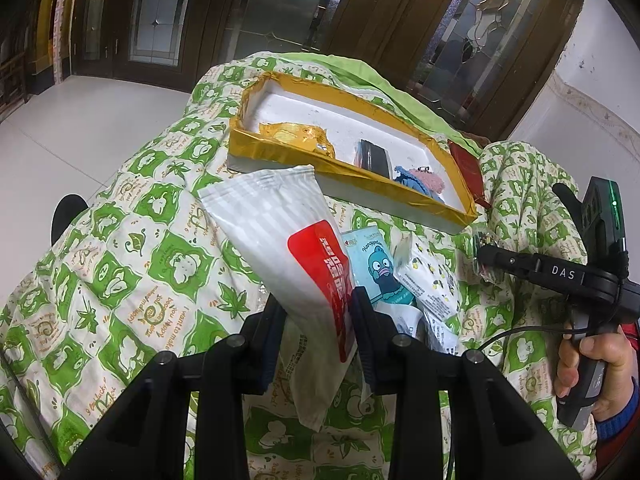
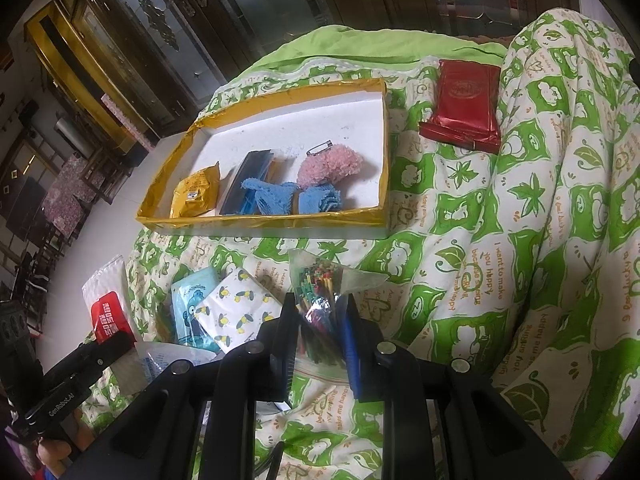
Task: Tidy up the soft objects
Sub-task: 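Lift and carry white packet with left tool and sticks bag with right tool toward tray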
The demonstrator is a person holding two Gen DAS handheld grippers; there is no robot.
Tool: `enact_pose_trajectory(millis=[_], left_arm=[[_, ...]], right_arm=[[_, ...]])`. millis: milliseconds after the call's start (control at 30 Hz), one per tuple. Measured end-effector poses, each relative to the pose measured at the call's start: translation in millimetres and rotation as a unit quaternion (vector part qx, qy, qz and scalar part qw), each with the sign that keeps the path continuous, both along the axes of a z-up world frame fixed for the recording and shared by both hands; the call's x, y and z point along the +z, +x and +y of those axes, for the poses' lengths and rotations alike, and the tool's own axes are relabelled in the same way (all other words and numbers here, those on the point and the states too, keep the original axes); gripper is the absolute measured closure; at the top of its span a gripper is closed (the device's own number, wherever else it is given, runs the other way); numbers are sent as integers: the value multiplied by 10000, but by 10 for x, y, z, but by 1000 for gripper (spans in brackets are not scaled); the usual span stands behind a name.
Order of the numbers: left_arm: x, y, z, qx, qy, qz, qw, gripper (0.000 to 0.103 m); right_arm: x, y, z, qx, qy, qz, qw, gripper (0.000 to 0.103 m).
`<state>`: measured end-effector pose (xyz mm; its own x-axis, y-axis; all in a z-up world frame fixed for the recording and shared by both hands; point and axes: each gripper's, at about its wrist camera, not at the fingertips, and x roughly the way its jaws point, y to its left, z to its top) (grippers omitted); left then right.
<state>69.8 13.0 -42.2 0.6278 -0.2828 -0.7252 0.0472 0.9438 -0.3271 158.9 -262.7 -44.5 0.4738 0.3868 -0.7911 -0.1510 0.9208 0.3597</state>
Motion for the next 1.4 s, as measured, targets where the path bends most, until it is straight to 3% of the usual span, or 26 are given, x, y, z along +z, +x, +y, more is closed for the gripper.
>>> enact_pose_trajectory(millis=[1400], left_arm=[[315,213,-223,-313,552,-341,9974,71]], right_arm=[[102,-50,-10,-19,120,-196,9997,81]])
